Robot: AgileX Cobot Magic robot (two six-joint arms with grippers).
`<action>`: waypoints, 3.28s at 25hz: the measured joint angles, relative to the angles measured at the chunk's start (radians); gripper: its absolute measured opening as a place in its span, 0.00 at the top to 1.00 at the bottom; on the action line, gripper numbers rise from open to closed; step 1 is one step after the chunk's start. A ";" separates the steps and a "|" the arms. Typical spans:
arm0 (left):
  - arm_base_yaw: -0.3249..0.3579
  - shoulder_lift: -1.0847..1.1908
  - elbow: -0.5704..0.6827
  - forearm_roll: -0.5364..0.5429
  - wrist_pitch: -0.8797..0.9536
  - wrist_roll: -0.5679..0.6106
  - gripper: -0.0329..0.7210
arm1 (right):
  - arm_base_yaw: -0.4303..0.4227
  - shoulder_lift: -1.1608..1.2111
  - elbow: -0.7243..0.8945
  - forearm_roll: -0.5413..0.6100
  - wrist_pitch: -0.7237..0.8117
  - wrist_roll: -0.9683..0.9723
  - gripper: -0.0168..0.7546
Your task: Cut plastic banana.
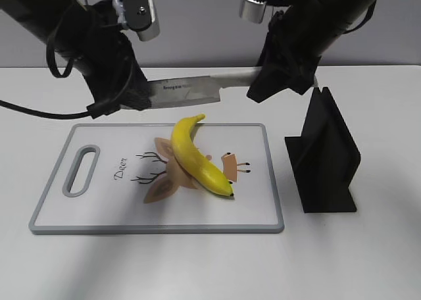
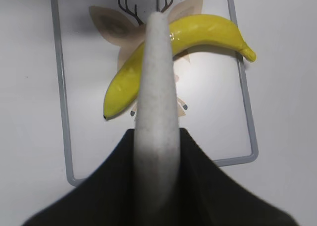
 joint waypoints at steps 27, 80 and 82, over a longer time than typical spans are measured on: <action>-0.005 0.206 -0.007 -0.007 -0.033 0.018 0.94 | -0.021 0.232 -0.002 -0.042 -0.097 -0.060 0.73; 0.052 -0.269 -0.010 -0.009 0.039 -0.435 0.16 | -0.031 -0.140 -0.011 -0.170 0.172 0.480 0.75; 0.065 -0.293 -0.010 0.022 0.041 -0.490 0.17 | -0.031 -0.163 -0.011 -0.172 0.180 0.530 0.75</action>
